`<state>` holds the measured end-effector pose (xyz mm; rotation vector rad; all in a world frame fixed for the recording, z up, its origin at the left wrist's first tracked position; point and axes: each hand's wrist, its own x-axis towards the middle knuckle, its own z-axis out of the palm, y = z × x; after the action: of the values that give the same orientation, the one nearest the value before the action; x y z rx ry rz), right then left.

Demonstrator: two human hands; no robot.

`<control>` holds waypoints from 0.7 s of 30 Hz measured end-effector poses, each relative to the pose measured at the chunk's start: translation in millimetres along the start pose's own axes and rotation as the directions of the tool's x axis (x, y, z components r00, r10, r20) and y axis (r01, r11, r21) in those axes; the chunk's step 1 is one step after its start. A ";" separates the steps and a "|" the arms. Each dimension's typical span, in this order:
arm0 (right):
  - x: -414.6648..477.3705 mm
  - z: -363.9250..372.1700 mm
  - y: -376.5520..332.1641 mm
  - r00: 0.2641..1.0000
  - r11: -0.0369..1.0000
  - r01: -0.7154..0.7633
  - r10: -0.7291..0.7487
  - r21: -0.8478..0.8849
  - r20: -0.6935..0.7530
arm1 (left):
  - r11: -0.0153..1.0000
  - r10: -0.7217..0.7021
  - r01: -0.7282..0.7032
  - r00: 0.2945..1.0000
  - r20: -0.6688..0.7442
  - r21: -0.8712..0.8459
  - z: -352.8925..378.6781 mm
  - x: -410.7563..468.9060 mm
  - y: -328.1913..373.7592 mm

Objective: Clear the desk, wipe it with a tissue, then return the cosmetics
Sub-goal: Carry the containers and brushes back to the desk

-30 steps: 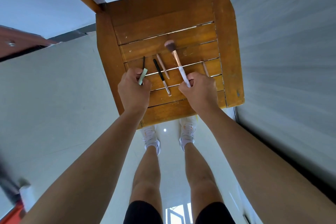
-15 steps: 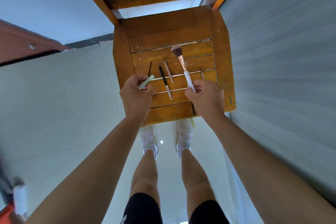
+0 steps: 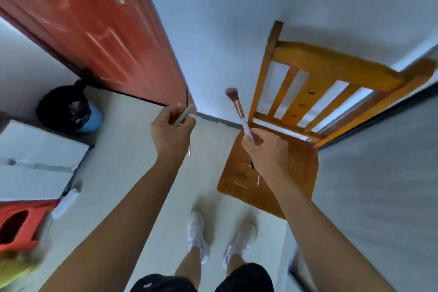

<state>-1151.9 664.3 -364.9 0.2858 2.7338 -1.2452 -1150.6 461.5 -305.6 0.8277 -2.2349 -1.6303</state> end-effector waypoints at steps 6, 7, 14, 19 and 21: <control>-28.2 25.7 -177.1 0.879 0.881 0.473 -0.473 0.028 0.051 | 0.996 0.009 -0.036 0.945 -0.326 -0.076 -179.5 0.6 40.0; -40.8 38.0 -205.1 0.855 0.856 0.513 -0.516 0.069 0.050 | 0.996 0.012 -0.043 0.926 -0.377 -0.074 -212.3 0.6 40.7; -180.4 180.5 -368.8 0.662 0.686 0.690 -0.727 0.231 0.181 | 0.995 -0.002 -0.058 0.776 -0.630 -0.075 -455.7 -27.7 -7.8; -309.3 312.1 -468.2 0.467 0.569 0.767 -0.812 0.298 0.349 | 1.000 -0.003 0.005 0.636 -0.772 0.000 -636.7 -67.9 -68.4; -355.4 354.2 -495.5 0.392 0.536 0.785 -0.818 0.311 0.420 | 0.999 -0.051 0.036 0.576 -0.816 -0.037 -696.2 -81.9 -87.6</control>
<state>-903.5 35.2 -165.5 -1.3795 2.2824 -1.2651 -701.6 -58.1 -140.0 1.3024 -1.5098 -0.9267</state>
